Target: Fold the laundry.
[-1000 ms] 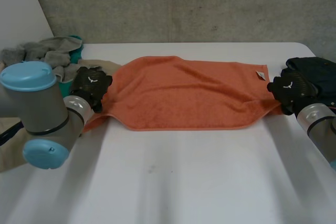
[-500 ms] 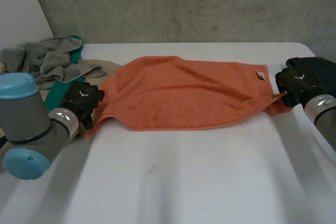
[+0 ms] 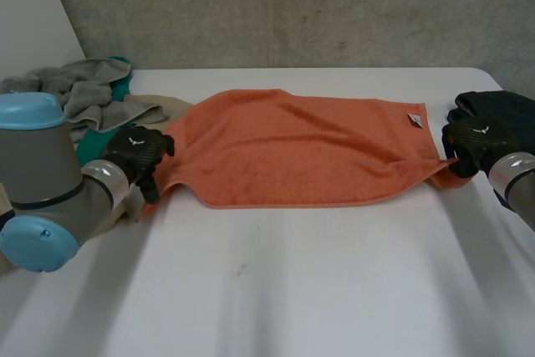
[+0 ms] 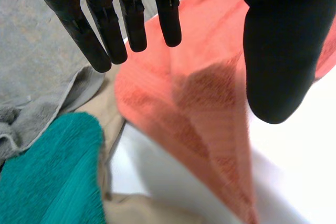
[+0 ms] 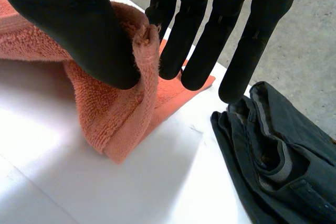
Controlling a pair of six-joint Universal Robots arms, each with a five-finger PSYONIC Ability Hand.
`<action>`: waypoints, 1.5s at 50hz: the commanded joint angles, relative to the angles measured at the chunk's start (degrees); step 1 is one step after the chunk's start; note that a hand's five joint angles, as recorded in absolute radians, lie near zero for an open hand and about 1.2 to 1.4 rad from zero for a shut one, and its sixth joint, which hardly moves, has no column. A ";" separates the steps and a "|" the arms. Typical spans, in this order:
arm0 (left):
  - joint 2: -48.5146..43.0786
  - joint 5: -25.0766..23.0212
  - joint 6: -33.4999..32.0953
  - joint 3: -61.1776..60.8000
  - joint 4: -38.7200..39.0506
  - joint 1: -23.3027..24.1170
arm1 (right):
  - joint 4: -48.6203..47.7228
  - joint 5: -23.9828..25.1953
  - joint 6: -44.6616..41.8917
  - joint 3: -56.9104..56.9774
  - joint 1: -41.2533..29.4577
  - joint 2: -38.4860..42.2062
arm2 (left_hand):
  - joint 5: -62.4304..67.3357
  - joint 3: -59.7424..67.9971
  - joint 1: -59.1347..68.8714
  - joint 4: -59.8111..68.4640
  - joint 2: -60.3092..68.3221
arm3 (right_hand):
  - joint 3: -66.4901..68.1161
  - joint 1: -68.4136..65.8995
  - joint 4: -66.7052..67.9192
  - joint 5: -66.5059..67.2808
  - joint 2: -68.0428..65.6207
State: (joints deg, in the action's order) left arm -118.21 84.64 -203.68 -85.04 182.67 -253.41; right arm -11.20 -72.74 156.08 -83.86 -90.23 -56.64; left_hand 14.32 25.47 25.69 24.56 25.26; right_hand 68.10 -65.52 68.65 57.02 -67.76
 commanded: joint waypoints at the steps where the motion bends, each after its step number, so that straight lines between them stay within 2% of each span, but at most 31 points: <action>1: -2.02 1.75 0.92 0.23 0.75 4.85 | 0.04 -0.74 -0.16 0.01 -0.56 -0.40 | 1.37 0.22 -0.01 1.12 0.42 | 11.90 -14.48 11.35 12.98 -12.24; 4: -5.45 5.00 0.65 2.42 2.07 6.26 | 0.04 -1.00 -0.16 -0.08 -0.56 -0.76 | 3.55 2.40 2.18 3.30 2.60 | 11.90 -14.48 11.35 12.98 -12.24; 8: -10.36 13.07 0.04 7.60 3.91 6.53 | 0.21 -1.09 0.01 -0.08 -0.21 -1.19 | 7.58 6.43 6.21 7.33 6.63 | 11.90 -14.48 11.35 12.98 -12.24; 13: -11.96 17.66 -2.33 10.69 4.71 5.56 | 0.39 -1.18 -0.25 -0.16 0.23 -1.37 | 7.93 6.78 6.56 7.68 6.98 | 11.90 -14.48 11.35 12.98 -12.24; 22: -8.18 14.15 -4.88 6.39 6.46 3.10 | 0.48 -1.27 -1.22 -0.52 1.02 -2.25 | 9.43 8.28 8.06 9.18 8.48 | 11.90 -14.48 11.35 12.98 -12.24; 24: -7.30 12.66 -5.67 4.63 7.69 2.31 | 0.65 -1.18 -2.18 -0.60 1.11 -2.60 | 24.84 23.69 23.47 24.59 23.89 | 11.90 -14.48 11.35 12.98 -12.24; 27: -5.99 8.90 -7.42 2.18 7.87 1.35 | 1.79 -1.18 -3.76 -0.69 1.37 -3.48 | 55.58 54.43 54.21 55.33 54.63 | 11.90 -14.48 11.35 12.98 -12.24; 30: -3.97 4.41 -10.84 -0.29 6.22 0.21 | 4.16 -0.91 -5.96 -0.61 1.90 -5.15 | 55.68 54.53 54.31 55.44 54.74 | 11.90 -14.48 11.35 12.98 -12.24; 32: -2.56 3.08 -12.52 -1.87 4.54 -0.15 | 6.27 -0.65 -8.06 -0.34 2.34 -6.11 | 55.68 54.53 54.31 55.44 54.74 | 11.90 -14.48 11.35 12.98 -12.24; 36: 1.74 1.41 -16.92 -5.74 -1.34 -1.03 | 15.13 0.05 -17.37 0.71 5.50 -8.14 | 55.68 54.53 54.31 55.44 54.74 | 11.90 -14.48 11.35 12.98 -12.24; 42: 8.60 1.23 -25.79 -11.37 -15.75 -0.77 | 41.05 -1.44 -39.95 0.45 11.12 -9.11 | 55.68 54.53 54.31 55.44 54.74 | 11.90 -14.48 11.35 12.98 -12.24; 45: 9.75 1.14 -29.91 -12.69 -22.59 0.19 | 45.92 -2.32 -46.29 0.01 12.18 -9.11 | 55.68 54.53 54.31 55.44 54.74 | 11.90 -14.48 11.35 12.98 -12.24; 50: 8.09 1.14 -33.54 -10.85 -27.02 1.52 | 41.53 -3.02 -44.38 0.63 10.25 -7.79 | 55.68 54.53 54.31 55.44 54.74 | 11.90 -14.48 11.35 12.98 -12.24; 55: 3.52 2.98 -33.10 -3.21 -23.07 2.66 | 37.93 -5.22 -42.18 2.82 8.06 -5.33 | 55.68 54.53 54.31 55.44 54.74 | 11.90 -14.48 11.35 12.98 -12.24; 60: -1.40 6.06 -31.69 10.90 -17.90 3.89 | 32.67 -6.71 -36.04 9.48 5.25 -3.22 | 55.68 54.53 54.31 55.44 54.74 | 11.90 -14.48 11.35 12.98 -12.24; 63: -3.08 5.54 -31.08 18.57 -14.99 4.24 | 29.76 -7.15 -32.26 14.15 3.49 -2.43 | 55.68 54.53 54.31 55.44 54.74 | 11.90 -14.48 11.35 12.98 -12.24; 67: -4.14 3.78 -28.36 32.37 -8.84 4.33 | 22.04 -8.56 -22.95 23.98 0.85 -2.25 | 55.68 54.53 54.31 55.44 54.74 | 11.90 -14.48 11.35 12.98 -12.24; 69: -4.14 3.52 -24.85 40.02 -2.87 4.07 | 15.62 -10.14 -16.01 29.17 0.06 -2.60 | 55.68 54.53 54.31 55.44 54.74 | 11.90 -14.48 11.35 12.98 -12.24; 72: -3.79 4.13 -18.45 46.87 5.81 3.10 | 5.10 -12.24 -5.75 32.08 -0.21 -4.52 | 55.68 54.53 54.31 55.44 54.74 | 11.90 -14.48 11.35 12.98 -12.24; 75: -3.52 5.01 -14.30 49.79 10.76 2.75 | -2.22 -13.04 0.61 31.92 -0.12 -7.34 | 55.68 54.53 54.31 55.44 54.74 | 11.90 -14.48 11.35 12.98 -12.24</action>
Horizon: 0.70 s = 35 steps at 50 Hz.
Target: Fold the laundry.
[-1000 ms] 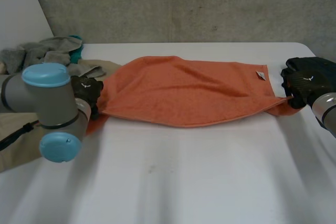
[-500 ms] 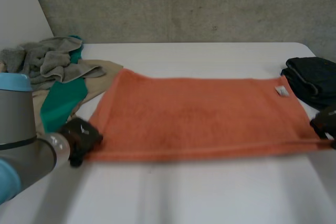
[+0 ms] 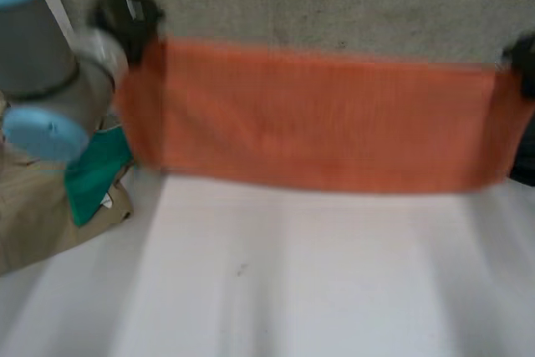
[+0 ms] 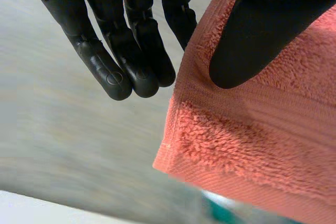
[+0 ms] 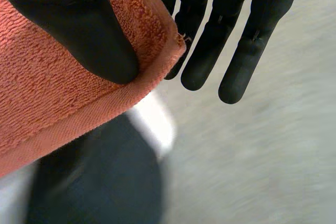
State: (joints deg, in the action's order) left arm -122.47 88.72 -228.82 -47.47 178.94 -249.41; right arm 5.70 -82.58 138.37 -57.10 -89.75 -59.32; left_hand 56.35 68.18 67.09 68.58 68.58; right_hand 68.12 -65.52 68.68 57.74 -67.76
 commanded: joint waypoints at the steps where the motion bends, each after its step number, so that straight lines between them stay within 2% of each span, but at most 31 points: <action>1: 0.74 1.36 12.94 13.36 15.98 -1.26 | -23.15 -3.20 21.13 4.81 -0.78 -5.88 | 13.65 11.82 12.91 11.42 11.42 | 11.88 -14.48 11.32 12.26 -12.24; 11: 2.15 1.45 16.92 7.93 12.22 -0.82 | -24.07 -0.92 18.96 0.06 -2.62 -6.77 | 13.65 11.82 12.91 11.42 11.42 | 11.88 -14.48 11.32 12.26 -12.24; 18: 3.03 1.19 17.97 -4.81 13.36 -2.31 | -23.11 -0.66 14.83 -4.15 -3.68 -3.79 | 13.65 11.82 12.91 11.42 11.42 | 11.88 -14.48 11.32 12.26 -12.24; 23: 2.68 0.32 17.71 -21.22 13.97 -1.96 | -18.64 0.40 10.88 -11.08 -2.98 -0.01 | 13.65 11.82 12.91 11.42 11.42 | 11.88 -14.48 11.32 12.26 -12.24; 28: 3.03 -3.81 15.00 -33.79 15.64 -1.96 | -13.37 1.45 6.67 -17.50 -1.22 1.84 | 13.65 11.82 12.91 11.42 11.42 | 11.88 -14.48 11.32 12.26 -12.24; 35: 7.94 -4.09 8.14 -44.89 11.70 -3.63 | -6.94 2.24 -1.51 -25.33 2.47 -2.36 | 13.65 11.82 12.91 11.42 11.42 | 11.88 -14.48 11.32 12.26 -12.24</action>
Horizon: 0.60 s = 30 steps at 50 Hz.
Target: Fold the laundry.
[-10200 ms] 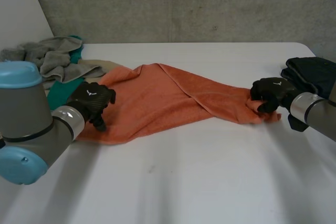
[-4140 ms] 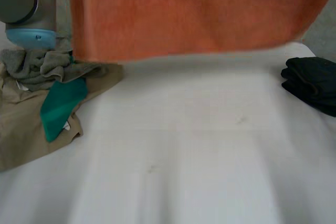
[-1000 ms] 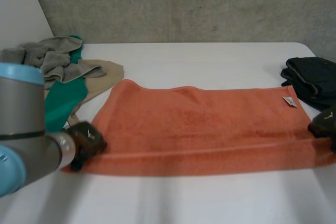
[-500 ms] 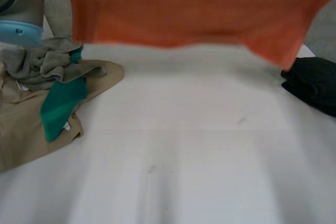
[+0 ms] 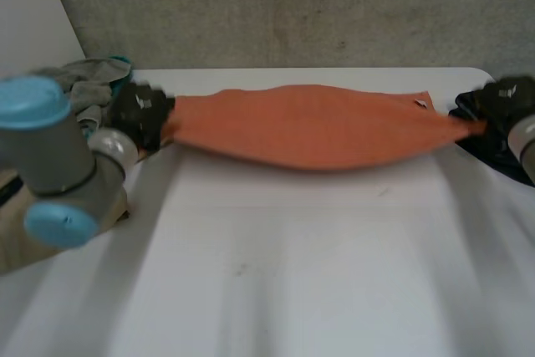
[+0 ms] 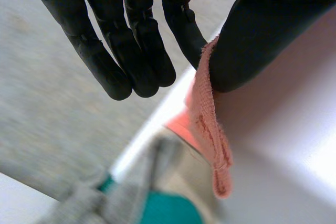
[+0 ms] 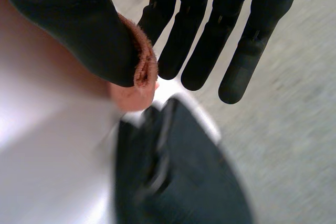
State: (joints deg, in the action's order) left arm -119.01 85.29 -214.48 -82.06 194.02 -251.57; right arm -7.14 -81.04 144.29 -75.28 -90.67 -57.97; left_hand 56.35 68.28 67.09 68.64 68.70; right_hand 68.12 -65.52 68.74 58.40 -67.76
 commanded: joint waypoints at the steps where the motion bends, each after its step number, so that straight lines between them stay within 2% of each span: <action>1: 6.75 -0.04 -8.39 -12.66 -6.52 -1.82 | 8.43 0.70 -10.93 -9.34 4.70 -5.65 | 13.65 11.72 12.91 11.36 11.30 | 11.88 -14.48 11.26 11.60 -12.24; 4: 10.54 1.19 -11.92 -16.19 -13.20 -2.00 | 13.80 0.70 -17.70 -12.51 6.90 -8.64 | 13.65 11.72 12.91 11.36 11.30 | 11.88 -14.48 11.26 11.60 -12.24; 5: 12.99 1.55 -13.76 -18.29 -18.10 -1.91 | 17.91 0.36 -22.86 -14.70 8.39 -10.31 | 13.65 11.72 12.91 11.36 11.30 | 11.88 -14.48 11.26 11.60 -12.24; 8: 16.08 2.16 -16.05 -20.50 -25.68 -1.82 | 23.73 0.44 -30.54 -17.44 10.86 -12.60 | 13.65 11.72 12.91 11.36 11.30 | 11.88 -14.48 11.26 11.60 -12.24; 9: 17.57 2.08 -16.84 -21.37 -30.58 -1.82 | 26.88 0.88 -34.74 -18.92 12.43 -14.00 | 13.65 11.72 12.91 11.36 11.30 | 11.88 -14.48 11.26 11.60 -12.24; 13: 18.90 1.73 -16.76 -20.51 -38.61 -1.73 | 27.62 2.20 -38.21 -20.26 13.33 -16.47 | 13.65 11.72 12.91 11.36 11.30 | 11.88 -14.48 11.26 11.60 -12.24; 19: 17.68 0.41 -14.92 -13.84 -37.14 -0.15 | 25.16 2.99 -34.26 -18.77 11.57 -15.43 | 13.65 11.72 12.91 11.36 11.30 | 11.88 -14.48 11.26 11.60 -12.24; 30: 2.92 5.76 -11.31 6.37 -28.88 2.57 | 12.07 1.32 -20.29 -8.14 6.21 -5.76 | 13.65 11.72 12.91 11.36 11.30 | 11.88 -14.48 11.26 11.60 -12.24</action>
State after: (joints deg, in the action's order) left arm -108.45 88.37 -227.18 -85.47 161.04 -250.26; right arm 12.07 -78.52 116.59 -89.03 -82.10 -68.45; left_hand 56.35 68.28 67.09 68.65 68.70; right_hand 68.12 -67.80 68.75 58.79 -67.76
